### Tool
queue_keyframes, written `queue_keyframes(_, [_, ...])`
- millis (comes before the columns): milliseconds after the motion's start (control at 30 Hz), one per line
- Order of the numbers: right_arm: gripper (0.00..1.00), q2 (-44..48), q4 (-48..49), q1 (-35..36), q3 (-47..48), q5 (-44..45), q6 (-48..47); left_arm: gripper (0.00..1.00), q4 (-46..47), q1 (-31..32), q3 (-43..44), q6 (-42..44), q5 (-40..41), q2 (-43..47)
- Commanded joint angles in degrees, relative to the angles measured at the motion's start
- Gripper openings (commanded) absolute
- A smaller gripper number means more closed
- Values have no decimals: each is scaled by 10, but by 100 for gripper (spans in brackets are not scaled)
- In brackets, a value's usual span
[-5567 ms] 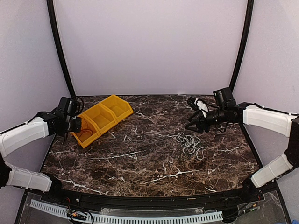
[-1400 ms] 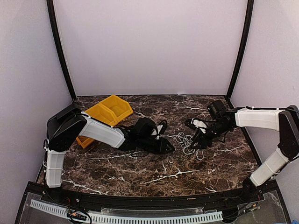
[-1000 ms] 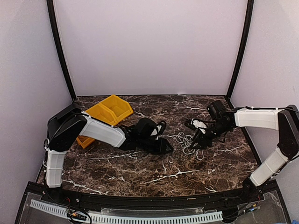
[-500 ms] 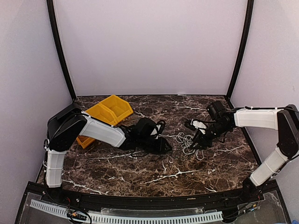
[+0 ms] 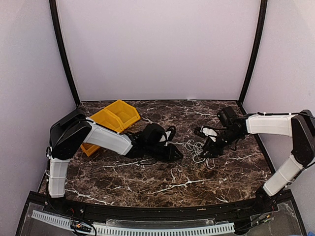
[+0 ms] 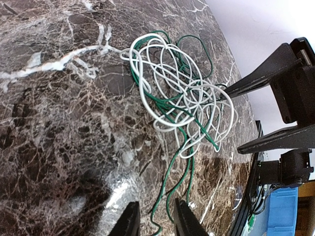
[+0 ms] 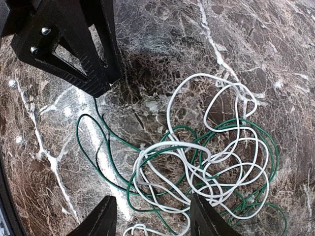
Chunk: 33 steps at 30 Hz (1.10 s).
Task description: Untangle the cables
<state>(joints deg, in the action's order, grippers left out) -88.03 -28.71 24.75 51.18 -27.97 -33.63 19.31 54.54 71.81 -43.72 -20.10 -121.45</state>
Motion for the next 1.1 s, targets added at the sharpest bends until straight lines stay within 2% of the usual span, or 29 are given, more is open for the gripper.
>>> queue_keyframes(0, [53, -5, 10, 5, 0, 5, -4, 29, 2, 0, -16, 9, -10, 6])
queue_keyframes(167, [53, -8, 9, 6, 1, 6, -4, 32, -6, 0, -16, 12, -9, 6])
queue_keyframes(433, [52, -13, 9, 9, 1, 10, -5, 18, -1, 0, -16, 11, -19, 6])
queue_keyframes(600, [52, -16, 9, 11, 1, 12, -6, 17, -13, 0, -13, 13, -20, 7])
queue_keyframes(667, [52, -17, 9, 13, 1, 12, -6, 12, -15, 0, -12, 17, -22, 7])
queue_keyframes(733, [51, -14, 9, 17, 7, 18, -7, 2, -16, 0, -13, 20, -23, 8])
queue_keyframes(800, [49, 12, 26, 20, 16, 27, 8, 0, -21, 0, -15, 23, -21, 15])
queue_keyframes(933, [56, 68, 70, 27, 39, -27, 35, 0, -44, 0, -19, 47, -9, 52])
queue_keyframes(1067, [58, 43, 74, 68, 66, -28, 16, 0, -75, 0, -29, 64, 26, 121])
